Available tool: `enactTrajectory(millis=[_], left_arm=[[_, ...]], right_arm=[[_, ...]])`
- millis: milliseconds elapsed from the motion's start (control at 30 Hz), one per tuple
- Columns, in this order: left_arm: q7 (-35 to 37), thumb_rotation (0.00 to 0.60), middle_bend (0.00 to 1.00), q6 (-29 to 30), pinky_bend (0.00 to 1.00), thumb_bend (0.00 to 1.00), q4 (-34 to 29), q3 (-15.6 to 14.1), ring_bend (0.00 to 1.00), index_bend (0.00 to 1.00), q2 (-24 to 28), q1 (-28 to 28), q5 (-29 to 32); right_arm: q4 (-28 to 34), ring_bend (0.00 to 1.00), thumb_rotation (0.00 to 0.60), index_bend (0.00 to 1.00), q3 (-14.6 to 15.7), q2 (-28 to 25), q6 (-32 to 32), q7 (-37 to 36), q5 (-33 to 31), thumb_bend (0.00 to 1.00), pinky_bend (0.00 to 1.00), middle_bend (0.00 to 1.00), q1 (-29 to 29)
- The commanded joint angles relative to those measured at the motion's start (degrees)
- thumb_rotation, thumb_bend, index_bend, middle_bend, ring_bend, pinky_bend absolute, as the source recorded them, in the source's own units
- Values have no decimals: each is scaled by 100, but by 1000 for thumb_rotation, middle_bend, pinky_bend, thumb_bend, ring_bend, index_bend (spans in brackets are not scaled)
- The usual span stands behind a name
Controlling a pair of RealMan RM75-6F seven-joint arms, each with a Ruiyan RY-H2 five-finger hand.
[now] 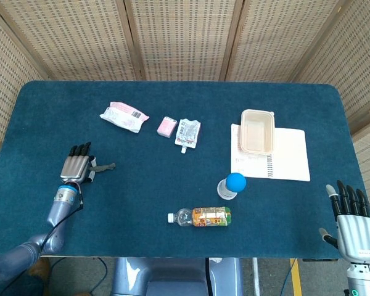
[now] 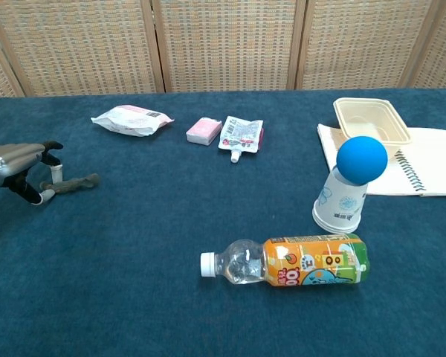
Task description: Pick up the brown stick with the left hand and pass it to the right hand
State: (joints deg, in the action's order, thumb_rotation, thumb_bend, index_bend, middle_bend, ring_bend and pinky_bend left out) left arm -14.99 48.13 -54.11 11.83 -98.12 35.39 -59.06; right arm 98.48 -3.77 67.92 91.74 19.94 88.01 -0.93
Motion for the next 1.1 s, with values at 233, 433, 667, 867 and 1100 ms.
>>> enactTrajectory(millis=[233, 433, 667, 867, 1100], left_arm=[[392, 600, 0, 218, 0, 492, -257, 68, 0, 732, 199, -71, -181], [1066, 600, 0, 422, 0, 490, -809, 98, 0, 737, 559, -213, -502], [2561, 600, 0, 823, 0, 484, -1590, -28, 0, 745, 1027, -424, -1416], [4860, 600, 0, 1023, 0, 482, -2411, -213, 0, 758, 1345, -379, -2493], [5510, 600, 0, 761, 0, 482, -2568, -201, 0, 763, 1187, 18, -2655]], right_arm=[[-3, 0, 600, 0, 3, -7, -5, -22, 3, 0, 0, 0, 3], [-9, 0, 600, 0, 10, -6, -18, -30, 13, 0, 0, 0, 10], [-58, 0, 600, 0, 3, 3, -21, -142, 83, 0, 0, 0, 44], [-135, 0, 600, 46, -243, -185, -121, -451, 411, 0, 0, 0, 401], [121, 0, 600, 160, -355, -724, -732, -1557, 1048, 0, 0, 0, 1139]])
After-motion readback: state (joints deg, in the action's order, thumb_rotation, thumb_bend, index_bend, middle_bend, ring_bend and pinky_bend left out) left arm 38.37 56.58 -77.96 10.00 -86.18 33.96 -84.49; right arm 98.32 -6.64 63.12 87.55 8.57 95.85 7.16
